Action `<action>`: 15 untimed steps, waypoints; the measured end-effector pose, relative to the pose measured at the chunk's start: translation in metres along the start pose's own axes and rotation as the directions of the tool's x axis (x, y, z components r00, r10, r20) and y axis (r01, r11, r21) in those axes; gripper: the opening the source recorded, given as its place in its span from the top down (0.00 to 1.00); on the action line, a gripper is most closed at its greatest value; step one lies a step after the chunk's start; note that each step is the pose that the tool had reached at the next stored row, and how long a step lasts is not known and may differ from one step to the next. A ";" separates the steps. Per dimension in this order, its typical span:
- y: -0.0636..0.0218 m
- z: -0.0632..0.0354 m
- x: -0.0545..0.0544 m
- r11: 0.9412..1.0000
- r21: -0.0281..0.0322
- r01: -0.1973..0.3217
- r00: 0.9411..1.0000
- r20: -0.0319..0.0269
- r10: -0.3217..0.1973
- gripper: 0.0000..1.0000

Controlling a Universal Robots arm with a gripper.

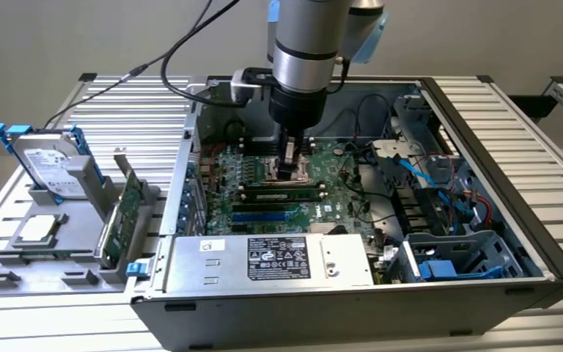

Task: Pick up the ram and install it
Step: 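Press down the ram until it locks into place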

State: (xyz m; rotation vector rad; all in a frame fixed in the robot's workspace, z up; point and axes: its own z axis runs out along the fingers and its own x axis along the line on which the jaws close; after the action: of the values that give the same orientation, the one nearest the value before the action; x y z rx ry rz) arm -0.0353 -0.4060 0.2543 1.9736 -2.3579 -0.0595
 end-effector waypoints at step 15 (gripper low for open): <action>-0.0001 0.0008 0.000 0.982 0.006 -0.189 0.982 0.017 0.189 0.89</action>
State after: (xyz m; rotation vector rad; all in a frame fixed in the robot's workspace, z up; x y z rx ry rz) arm -0.0353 -0.4060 0.2535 1.7484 -2.5469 -0.0564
